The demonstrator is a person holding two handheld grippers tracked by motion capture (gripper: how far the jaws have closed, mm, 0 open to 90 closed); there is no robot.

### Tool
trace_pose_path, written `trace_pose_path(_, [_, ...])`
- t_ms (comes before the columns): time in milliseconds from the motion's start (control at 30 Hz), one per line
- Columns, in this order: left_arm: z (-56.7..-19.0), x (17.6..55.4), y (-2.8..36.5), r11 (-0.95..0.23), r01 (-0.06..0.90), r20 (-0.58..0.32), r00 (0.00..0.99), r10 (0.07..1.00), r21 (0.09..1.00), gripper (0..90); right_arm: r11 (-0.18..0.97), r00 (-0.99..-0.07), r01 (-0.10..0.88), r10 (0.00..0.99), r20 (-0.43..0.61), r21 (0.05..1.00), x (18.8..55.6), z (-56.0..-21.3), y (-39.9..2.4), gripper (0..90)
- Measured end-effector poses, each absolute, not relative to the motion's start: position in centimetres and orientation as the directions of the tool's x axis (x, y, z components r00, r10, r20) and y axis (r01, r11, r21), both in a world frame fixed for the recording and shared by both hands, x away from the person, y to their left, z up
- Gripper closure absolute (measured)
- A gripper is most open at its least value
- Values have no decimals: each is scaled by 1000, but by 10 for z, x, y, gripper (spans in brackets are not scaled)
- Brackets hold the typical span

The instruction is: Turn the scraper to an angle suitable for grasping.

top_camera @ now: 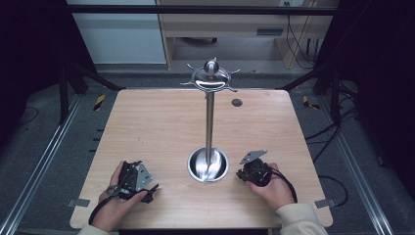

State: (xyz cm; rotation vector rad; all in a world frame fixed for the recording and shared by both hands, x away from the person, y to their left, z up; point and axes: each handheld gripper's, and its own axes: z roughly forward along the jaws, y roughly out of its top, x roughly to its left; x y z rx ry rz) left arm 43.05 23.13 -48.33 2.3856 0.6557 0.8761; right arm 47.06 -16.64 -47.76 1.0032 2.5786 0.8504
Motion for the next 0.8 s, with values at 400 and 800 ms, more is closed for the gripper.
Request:
trace_pose_path(400, [-484, 430, 230, -759, 257, 447, 679, 582, 599, 32, 609, -736, 544, 677, -20, 578, 472, -482, -166, 900])
trace_pose_path(800, [-484, 430, 230, -761, 255, 447, 681, 580, 597, 32, 553, -636, 589, 767, -85, 590, 479, -478, -180, 900])
